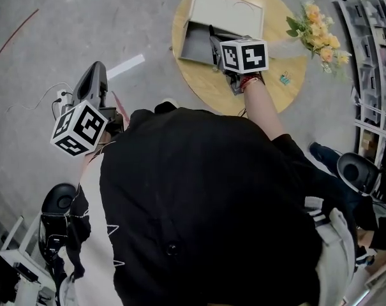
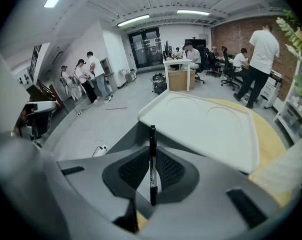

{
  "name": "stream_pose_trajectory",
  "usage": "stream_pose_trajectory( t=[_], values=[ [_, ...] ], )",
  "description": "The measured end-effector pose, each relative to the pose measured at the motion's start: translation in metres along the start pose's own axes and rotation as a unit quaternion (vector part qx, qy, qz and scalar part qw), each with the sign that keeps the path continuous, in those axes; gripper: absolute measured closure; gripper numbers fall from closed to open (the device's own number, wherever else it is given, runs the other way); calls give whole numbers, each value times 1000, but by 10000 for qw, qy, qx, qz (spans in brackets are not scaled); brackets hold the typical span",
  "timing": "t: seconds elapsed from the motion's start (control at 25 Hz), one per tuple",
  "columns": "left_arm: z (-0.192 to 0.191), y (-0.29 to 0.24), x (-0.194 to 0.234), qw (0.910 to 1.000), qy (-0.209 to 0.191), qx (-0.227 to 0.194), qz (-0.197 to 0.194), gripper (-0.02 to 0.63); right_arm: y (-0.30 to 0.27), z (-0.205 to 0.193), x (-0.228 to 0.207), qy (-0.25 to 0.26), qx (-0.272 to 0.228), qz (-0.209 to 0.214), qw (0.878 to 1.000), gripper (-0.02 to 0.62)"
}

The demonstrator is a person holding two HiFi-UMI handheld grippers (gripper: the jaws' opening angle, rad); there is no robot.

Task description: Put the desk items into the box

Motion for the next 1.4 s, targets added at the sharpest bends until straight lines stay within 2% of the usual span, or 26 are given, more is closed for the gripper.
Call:
stream_pose_trajectory(
  t=[0.44, 0.72, 1.08, 1.4],
  values=[
    [1, 9, 21, 9994, 76, -46, 338, 595, -32, 3, 14, 189, 340, 238, 9990, 554],
    [-3, 15, 32, 9987, 147, -44, 488, 595, -46, -2, 13, 200, 536, 196, 9982, 558],
    [-5, 14, 30, 9985, 186, -32, 520, 595, -50, -14, 4, 203, 790, 99, 9966, 562],
    [-5, 9, 23, 9988, 161, -4, 454, 595, -48, -19, -2, 139, 827, 71, 9965, 563]
  ],
)
Point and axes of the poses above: the fingertips, and each gripper's own axes: y backward along the fingers, x to its left, z out of its top, the point moved 1 cm from there along y, backward along the fingers, and after that the axes turned 8 degrees about -y, right-handed, at the moved point
